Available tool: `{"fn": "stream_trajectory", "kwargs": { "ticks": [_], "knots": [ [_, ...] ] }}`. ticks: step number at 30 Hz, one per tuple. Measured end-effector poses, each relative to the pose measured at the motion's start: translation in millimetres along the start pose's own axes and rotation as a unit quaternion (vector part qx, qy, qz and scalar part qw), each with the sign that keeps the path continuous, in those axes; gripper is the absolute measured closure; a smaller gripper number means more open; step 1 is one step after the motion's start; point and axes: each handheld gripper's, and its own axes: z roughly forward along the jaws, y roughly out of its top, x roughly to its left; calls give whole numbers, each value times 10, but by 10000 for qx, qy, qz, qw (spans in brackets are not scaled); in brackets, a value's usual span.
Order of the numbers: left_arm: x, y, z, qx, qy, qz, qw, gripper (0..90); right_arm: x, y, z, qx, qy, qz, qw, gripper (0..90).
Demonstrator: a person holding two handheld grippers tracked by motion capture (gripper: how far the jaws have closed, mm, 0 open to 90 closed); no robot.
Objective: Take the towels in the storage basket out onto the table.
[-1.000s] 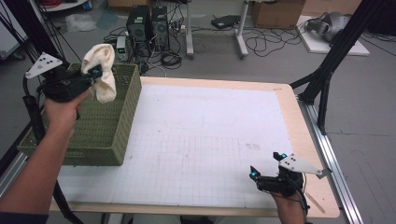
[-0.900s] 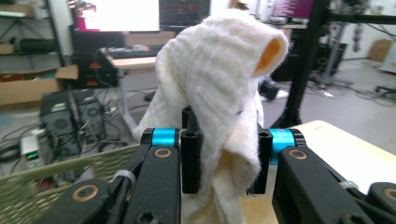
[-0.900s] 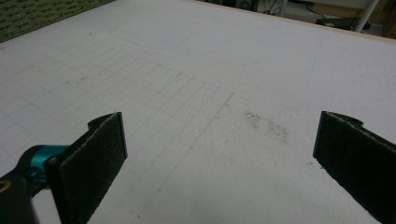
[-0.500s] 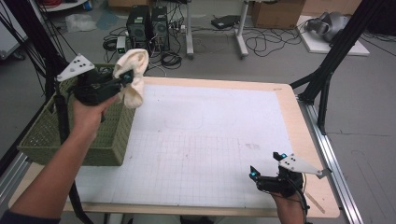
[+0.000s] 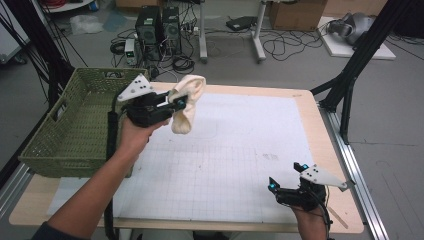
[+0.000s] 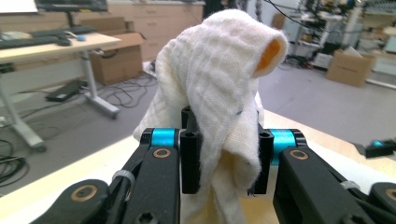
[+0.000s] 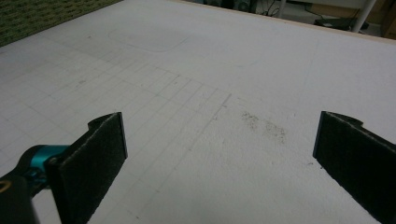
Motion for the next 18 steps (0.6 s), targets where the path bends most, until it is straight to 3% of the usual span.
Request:
{"fn": "stream_trajectory", "kwargs": {
  "ticks": [5,11,13,18],
  "knots": [
    [-127,-100,152,170,-200,1,9997,722,-1,4,17,4,7,-31,10000,19],
    [-323,-402,425,573,-454,-58,9973,718,-13,0,10,2,-46,-18,10000,19],
    [-376,-519,509,680,-484,-39,9965,716,-17,2,4,-3,-60,-23,10000,19],
    [-457,-779,694,933,-505,-221,9941,712,-22,7,-10,-18,-77,-18,10000,19]
  ]
}}
